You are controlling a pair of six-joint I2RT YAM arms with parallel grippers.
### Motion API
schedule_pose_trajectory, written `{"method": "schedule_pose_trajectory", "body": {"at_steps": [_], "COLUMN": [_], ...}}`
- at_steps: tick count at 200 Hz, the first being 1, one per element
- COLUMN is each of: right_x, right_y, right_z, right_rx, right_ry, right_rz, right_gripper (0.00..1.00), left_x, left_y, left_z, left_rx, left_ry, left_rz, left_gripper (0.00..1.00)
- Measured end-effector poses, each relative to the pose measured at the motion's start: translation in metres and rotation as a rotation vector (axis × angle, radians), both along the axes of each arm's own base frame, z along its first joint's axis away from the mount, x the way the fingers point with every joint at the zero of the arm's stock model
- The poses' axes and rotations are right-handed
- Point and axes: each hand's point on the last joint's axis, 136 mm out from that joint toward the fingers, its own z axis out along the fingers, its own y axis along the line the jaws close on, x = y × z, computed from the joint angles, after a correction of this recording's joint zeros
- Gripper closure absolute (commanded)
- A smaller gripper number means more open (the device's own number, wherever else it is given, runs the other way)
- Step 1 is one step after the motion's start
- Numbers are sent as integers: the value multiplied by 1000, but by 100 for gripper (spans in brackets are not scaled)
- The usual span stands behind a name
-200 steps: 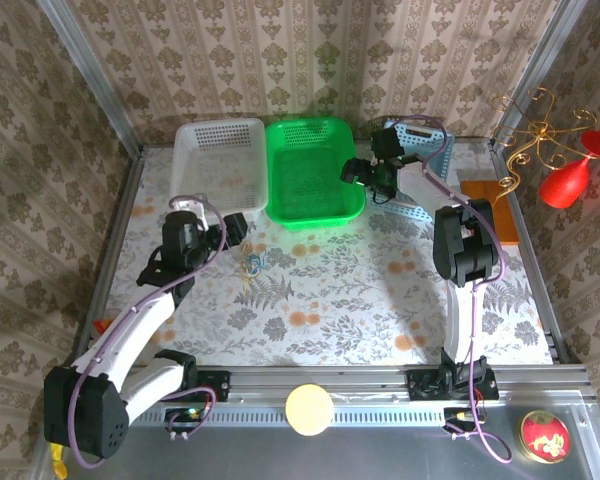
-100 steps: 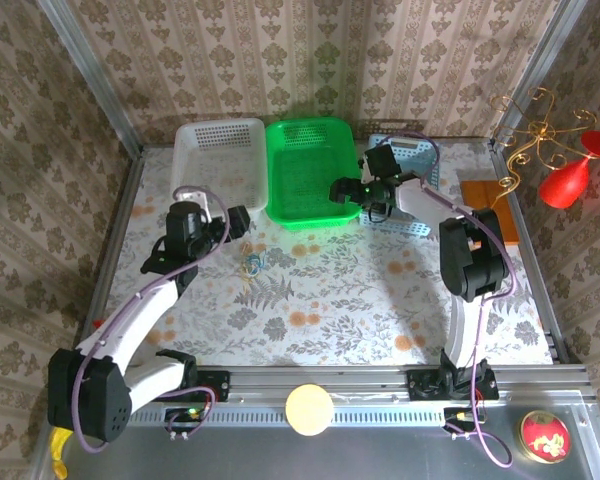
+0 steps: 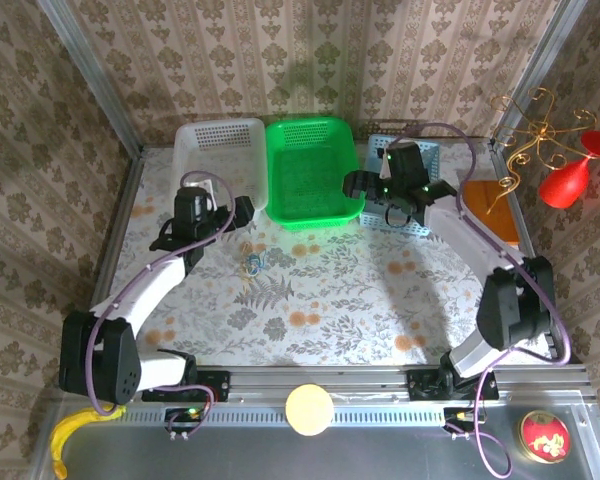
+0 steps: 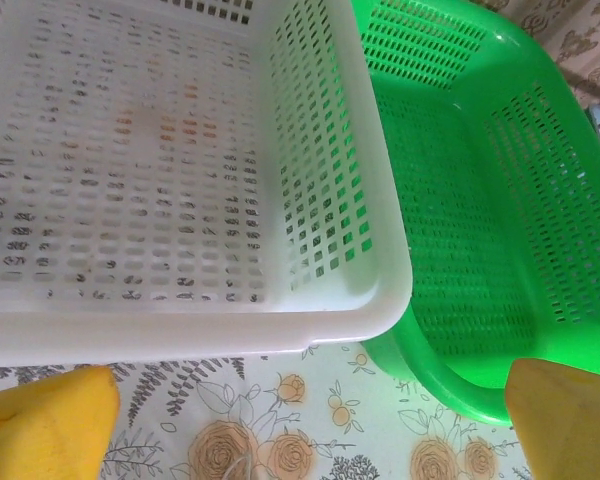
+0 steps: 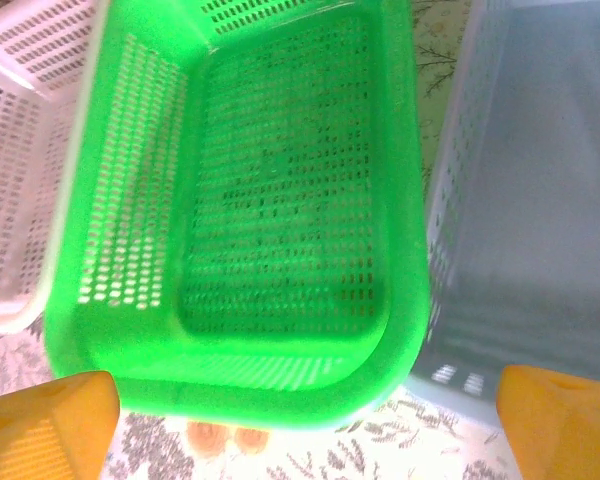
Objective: Untangle the cables
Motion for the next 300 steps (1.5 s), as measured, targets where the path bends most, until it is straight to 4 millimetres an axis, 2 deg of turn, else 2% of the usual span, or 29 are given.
{"method": "schedule_pose_trajectory", "body": {"at_steps": [40,68,83,94,126,139,156,189,210,233,280,300], "right_x": [-50,-76,-84,-89,-97,-98,-98,-97,-96,-96,-106,-108], "right_y": [25,41,49,54,62,61,58,42,33,29,24,27], "right_z": [5,4,4,3,-2,-4,-6,-14,-17,-17,-11,-13], "right_rx": [20,35,37,33,3,-13,-38,-103,-138,-149,-123,-114], "right_ry": [-11,-8,-9,-10,-8,-7,-8,6,11,9,-32,-40], "right_rz": [78,123,142,153,159,149,121,54,15,-2,3,32], "right_gripper": [2,2,2,2,0,0,0,0,0,0,0,0], "left_x": [2,7,18,34,74,86,95,99,101,100,98,98], "left_y": [0,5,16,27,59,71,82,96,100,110,145,139], "left_z": [-3,-2,1,8,20,13,-6,-48,-58,-61,-57,-45], "left_rx": [-45,-40,-36,-35,-18,1,23,58,74,92,95,67], "left_ry": [0,-1,11,15,32,63,129,267,309,329,338,313], "left_rz": [29,54,86,119,183,200,209,208,204,218,272,243], "left_gripper": [0,0,0,0,0,0,0,0,0,0,0,0]}}
